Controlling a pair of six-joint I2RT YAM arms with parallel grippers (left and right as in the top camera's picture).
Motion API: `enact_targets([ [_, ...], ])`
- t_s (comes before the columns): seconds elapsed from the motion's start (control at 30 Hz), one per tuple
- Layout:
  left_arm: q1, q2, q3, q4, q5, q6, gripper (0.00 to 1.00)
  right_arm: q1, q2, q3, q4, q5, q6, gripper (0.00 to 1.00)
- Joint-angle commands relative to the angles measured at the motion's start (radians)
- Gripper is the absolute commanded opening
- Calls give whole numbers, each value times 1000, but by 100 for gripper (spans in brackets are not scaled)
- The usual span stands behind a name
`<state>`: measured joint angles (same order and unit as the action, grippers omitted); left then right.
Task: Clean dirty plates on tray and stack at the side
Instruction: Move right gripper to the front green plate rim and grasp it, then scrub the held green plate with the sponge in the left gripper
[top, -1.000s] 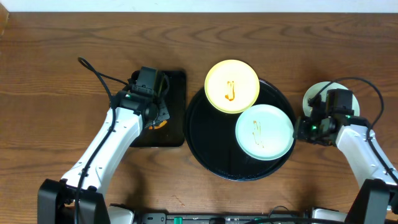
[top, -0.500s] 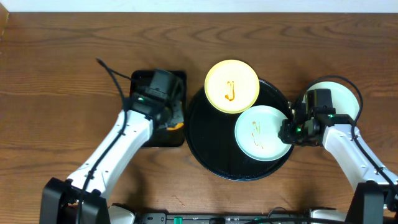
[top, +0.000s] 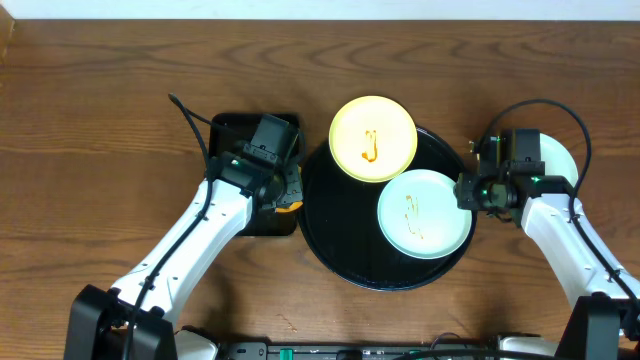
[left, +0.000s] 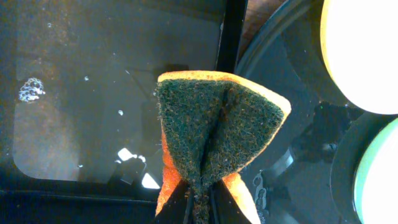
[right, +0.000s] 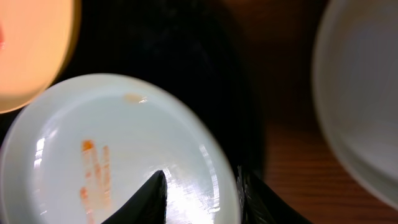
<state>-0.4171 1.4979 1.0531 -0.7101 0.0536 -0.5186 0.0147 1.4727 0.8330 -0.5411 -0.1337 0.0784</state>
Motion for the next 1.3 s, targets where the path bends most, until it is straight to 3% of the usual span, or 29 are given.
enact_targets([
  [0.0,-2,-2,-10,-3,-1,13,8,10,13,16,15,61,-36,36],
  [0.27,-2,-2,-10,-3,-1,13,8,12,112,16,16,-14,-50,29],
  [0.47,-2,-2,-10,-3,-1,13,8,12,166,16,17,6,-50,29],
  [0.8,-2,-2,-10,-3,2,13,8,14,175,16,-82,-208,-49,2],
  [1.03,-24,-2,-10,23,83,13,8,64,175,16,-100,-239,16,1],
  [1.27,-146,1,-10,82,92,4,8,138,175,16,-104,-237,82,1],
])
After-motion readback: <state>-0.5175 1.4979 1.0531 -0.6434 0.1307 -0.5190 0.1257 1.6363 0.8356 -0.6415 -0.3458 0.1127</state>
